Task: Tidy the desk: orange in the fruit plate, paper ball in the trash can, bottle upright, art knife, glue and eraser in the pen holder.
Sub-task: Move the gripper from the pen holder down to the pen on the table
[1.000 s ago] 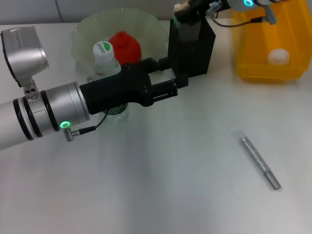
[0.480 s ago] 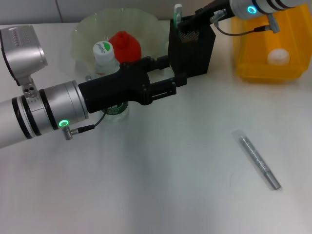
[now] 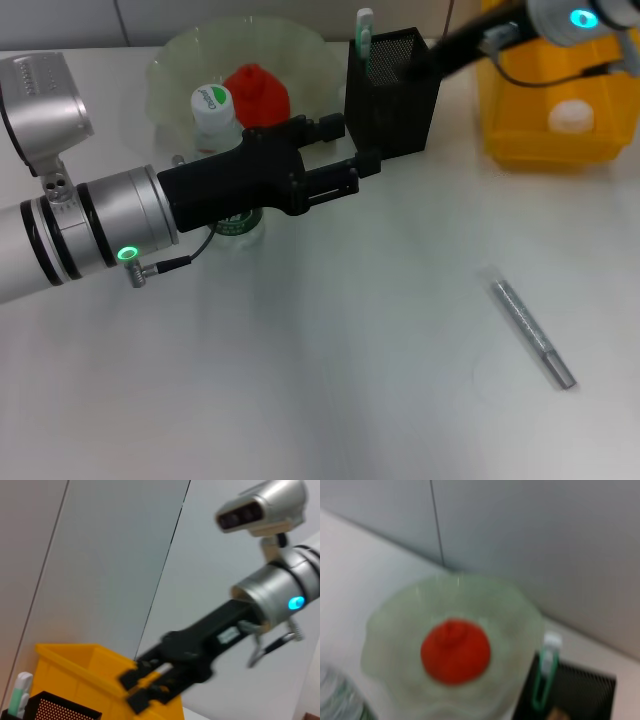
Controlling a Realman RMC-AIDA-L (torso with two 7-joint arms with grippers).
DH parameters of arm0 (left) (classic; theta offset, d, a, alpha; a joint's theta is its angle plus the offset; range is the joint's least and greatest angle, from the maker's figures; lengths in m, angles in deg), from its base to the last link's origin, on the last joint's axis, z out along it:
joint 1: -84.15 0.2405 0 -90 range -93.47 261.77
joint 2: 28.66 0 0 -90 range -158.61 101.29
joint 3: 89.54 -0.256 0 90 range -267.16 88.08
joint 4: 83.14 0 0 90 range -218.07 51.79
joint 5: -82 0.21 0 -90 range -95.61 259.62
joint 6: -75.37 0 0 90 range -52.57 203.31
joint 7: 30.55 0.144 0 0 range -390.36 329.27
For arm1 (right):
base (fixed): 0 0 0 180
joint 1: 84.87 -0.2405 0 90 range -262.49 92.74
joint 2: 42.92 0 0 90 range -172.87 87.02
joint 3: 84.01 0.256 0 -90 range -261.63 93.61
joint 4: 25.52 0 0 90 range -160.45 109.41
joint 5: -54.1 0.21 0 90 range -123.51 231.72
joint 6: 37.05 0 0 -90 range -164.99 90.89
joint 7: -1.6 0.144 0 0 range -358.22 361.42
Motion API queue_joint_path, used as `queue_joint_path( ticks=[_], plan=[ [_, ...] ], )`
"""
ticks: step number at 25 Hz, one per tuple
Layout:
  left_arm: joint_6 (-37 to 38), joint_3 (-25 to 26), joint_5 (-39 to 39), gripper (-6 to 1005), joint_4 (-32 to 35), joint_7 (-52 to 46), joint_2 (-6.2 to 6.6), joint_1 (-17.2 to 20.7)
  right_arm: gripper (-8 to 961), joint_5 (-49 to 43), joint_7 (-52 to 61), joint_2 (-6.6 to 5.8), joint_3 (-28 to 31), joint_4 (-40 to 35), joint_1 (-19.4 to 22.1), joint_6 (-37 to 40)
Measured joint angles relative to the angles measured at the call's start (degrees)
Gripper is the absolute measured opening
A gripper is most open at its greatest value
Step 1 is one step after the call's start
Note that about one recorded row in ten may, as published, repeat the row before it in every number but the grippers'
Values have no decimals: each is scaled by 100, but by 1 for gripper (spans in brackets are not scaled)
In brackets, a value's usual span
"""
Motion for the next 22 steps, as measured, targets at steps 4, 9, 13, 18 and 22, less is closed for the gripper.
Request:
queue_joint_path(
  ticks=[4,9,13,18,22],
  plan=[
    [1,14,0,712,-23,0,-1,-3,615,-658,655,19,-10,-586,119,1319],
    [-4,11,0,712,-33,52,-6,-11,614,-757,979,37,-228,-512,261,2162],
    [-25,-16,-1,712,-33,58,-12,-10,614,-763,1185,46,-741,-328,366,2278],
    [-7,-11,-1,712,-33,60,-10,3,611,-844,1315,49,-1108,-213,420,2500],
    [-24,-34,-1,712,-33,62,-10,9,603,-860,1336,49,-1196,6,442,2505]
  ],
)
